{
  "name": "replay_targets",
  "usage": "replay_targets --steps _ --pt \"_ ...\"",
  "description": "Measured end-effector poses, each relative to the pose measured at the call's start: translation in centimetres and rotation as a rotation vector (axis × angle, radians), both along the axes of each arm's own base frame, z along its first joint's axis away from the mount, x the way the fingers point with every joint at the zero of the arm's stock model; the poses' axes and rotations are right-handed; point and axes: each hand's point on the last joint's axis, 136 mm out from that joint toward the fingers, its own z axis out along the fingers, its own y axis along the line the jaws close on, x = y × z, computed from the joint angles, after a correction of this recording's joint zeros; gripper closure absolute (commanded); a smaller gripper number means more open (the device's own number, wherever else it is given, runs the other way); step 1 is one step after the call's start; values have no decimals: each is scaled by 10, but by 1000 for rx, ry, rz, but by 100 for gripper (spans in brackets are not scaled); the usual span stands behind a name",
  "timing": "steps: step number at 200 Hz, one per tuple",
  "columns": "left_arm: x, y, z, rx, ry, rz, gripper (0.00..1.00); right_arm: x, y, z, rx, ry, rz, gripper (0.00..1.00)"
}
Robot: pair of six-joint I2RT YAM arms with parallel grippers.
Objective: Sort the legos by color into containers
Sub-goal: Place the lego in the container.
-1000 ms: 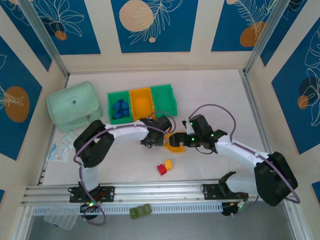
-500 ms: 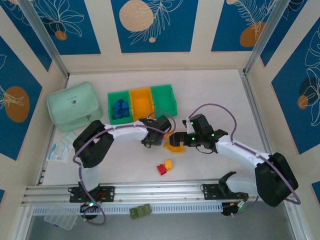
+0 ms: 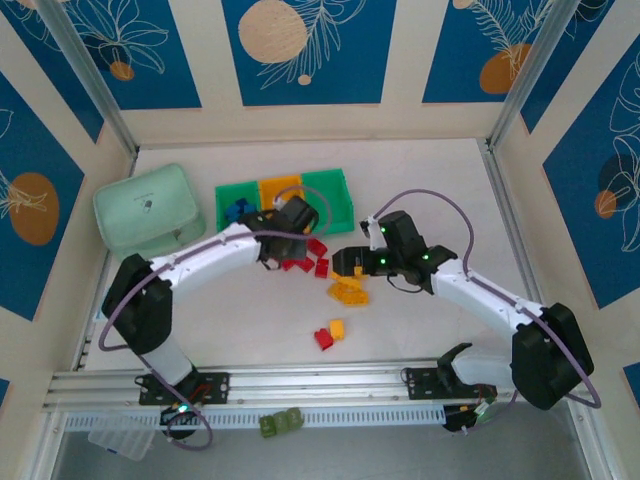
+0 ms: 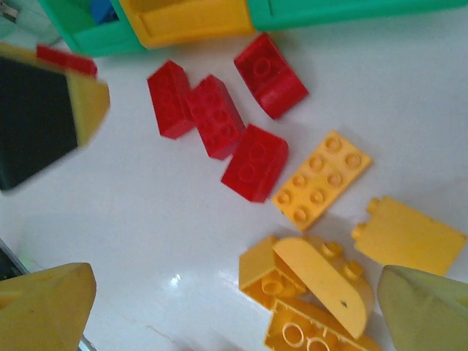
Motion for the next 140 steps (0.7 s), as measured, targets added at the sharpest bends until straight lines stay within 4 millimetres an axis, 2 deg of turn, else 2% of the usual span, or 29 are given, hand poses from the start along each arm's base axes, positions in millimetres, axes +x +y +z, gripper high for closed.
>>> replay_targets --steps 19,33,50,70,100,140 --pt "40 8 21 -15 -50 36 55 9 6 7 9 -10 1 1" --pt "67 13 25 -13 -70 57 55 14 9 13 18 -24 1 1" --pt "91 18 16 6 -66 75 55 18 10 18 31 -41 -3 1" --pt "115 22 -6 26 -29 84 53 23 8 21 37 -47 -17 1" --pt "128 25 -32 49 20 77 44 28 2 22 38 -51 -38 1" --pt "131 21 -26 37 15 47 38 33 -4 22 41 -49 -58 1"
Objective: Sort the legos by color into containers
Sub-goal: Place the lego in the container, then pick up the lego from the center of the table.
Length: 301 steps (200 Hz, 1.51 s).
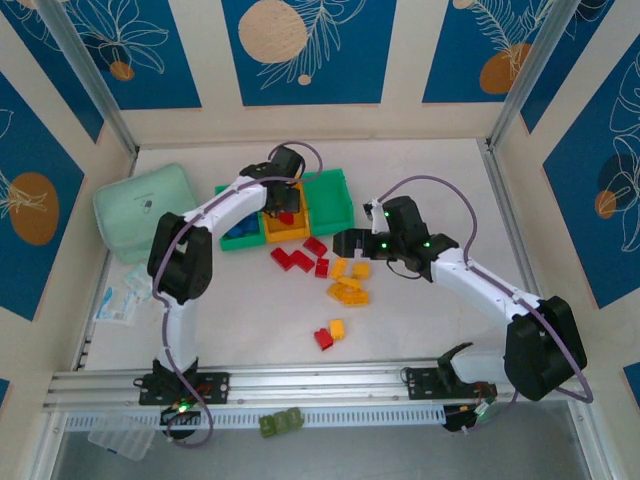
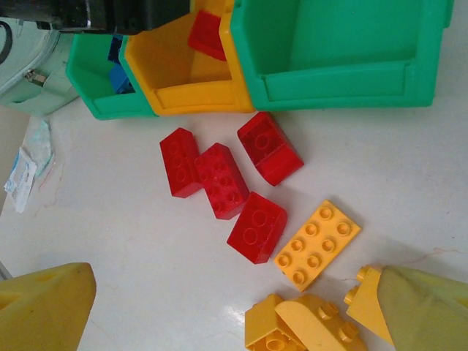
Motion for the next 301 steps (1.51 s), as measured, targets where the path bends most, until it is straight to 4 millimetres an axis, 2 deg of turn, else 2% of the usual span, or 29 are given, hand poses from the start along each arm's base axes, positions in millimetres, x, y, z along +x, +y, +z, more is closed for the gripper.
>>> replay_targets --steps 24,45,66,91,114,141,164,194,231,264,301 --pt "-3 -5 5 -33 6 -17 38 2 -3 0 4 2 -9 1" --pt "-11 -11 18 -80 -2 -41 36 4 -6 0 7 5 -17 1" --pt "-31 -16 33 -118 -6 -72 35 7 -12 0 11 12 -33 1" --pt "-61 -37 46 -157 -10 -142 34 9 -21 -4 16 28 -52 1" --pt "-94 -62 42 -181 20 -209 33 4 -26 -16 9 64 -58 1" --pt "-131 -89 23 -189 88 -280 33 -9 -32 -34 0 124 -59 1" --pt "-153 -103 14 -195 130 -313 33 -20 -38 -48 5 178 -73 1" --pt "-161 -115 3 -206 158 -316 33 -29 -47 -59 11 216 -98 1" --pt "-161 -112 -36 -135 212 -267 36 -28 -55 -56 28 220 -130 1" --pt "-157 -110 -61 -91 239 -227 40 -27 -56 -54 39 217 -132 1" --pt "-148 -117 -62 -100 219 -211 45 -29 -57 -55 41 220 -131 1"
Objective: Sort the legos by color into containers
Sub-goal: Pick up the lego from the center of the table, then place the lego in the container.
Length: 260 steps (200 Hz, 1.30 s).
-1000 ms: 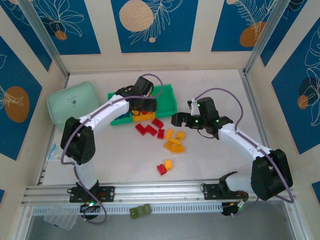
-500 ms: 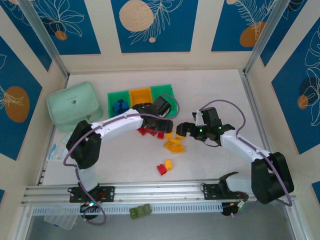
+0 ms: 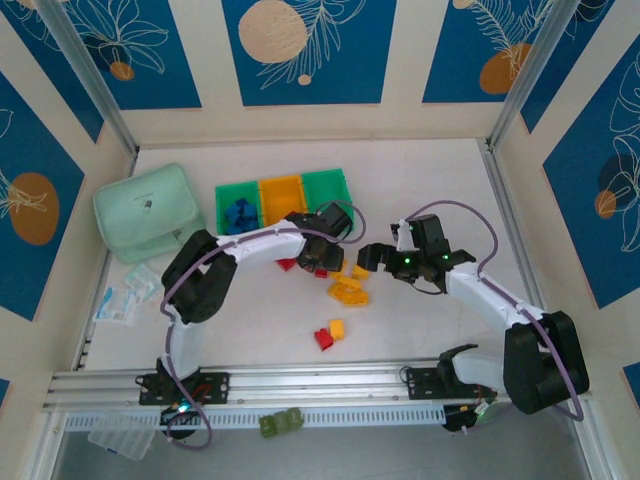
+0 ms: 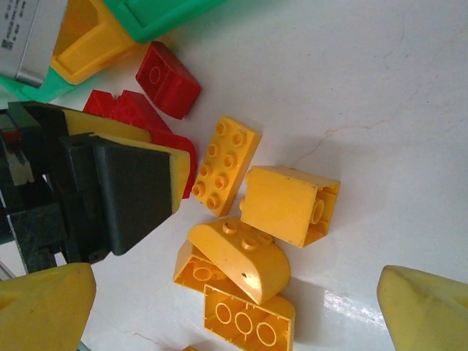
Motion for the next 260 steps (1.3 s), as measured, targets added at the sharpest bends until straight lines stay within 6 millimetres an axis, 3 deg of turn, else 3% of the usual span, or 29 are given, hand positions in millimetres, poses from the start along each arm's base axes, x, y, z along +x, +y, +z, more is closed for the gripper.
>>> replay_targets --steps 47,168,195,228,260 --pt "6 -2 -7 17 -5 2 56 1 -1 1 3 -2 -4 1" --pt "7 -1 -5 24 -16 5 65 1 0 2 15 -12 0 1" --pt "8 3 18 9 -57 5 64 1 1 3 18 -12 5 1" --pt "20 15 70 -37 -157 14 63 0 15 15 29 -38 52 1" --pt "57 44 100 -40 -229 82 63 -1 41 30 35 -76 125 1"
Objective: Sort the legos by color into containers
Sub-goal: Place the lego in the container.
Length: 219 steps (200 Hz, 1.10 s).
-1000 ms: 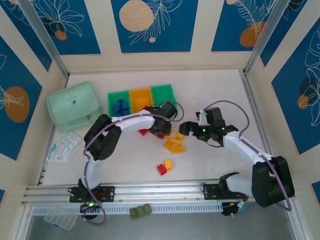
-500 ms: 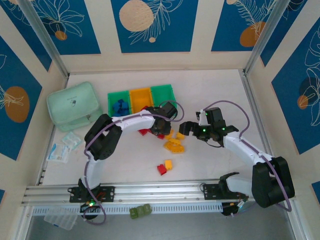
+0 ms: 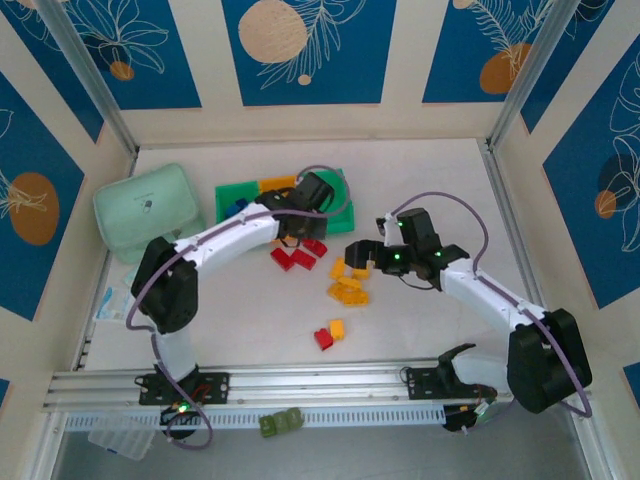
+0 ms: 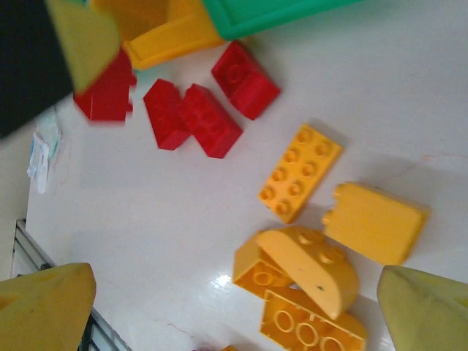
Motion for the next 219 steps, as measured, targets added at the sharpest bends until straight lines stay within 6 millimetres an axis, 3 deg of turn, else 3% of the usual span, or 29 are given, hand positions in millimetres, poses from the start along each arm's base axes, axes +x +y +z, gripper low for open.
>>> replay_targets --steps 28,52,80,128,176,219 --pt "35 35 9 1 -25 87 63 0 14 2 -3 -13 36 1" --pt "65 51 6 7 -33 137 63 1 20 -2 -11 -7 48 1" --pt "94 56 -11 26 -20 160 61 6 24 -2 -22 -10 47 1" --pt "115 54 -41 57 18 171 48 13 26 7 -17 -39 43 1" --pt "118 51 -30 42 3 154 46 14 25 8 -25 -47 41 1" --pt "76 56 -15 -8 40 110 44 11 21 3 -52 -38 49 1"
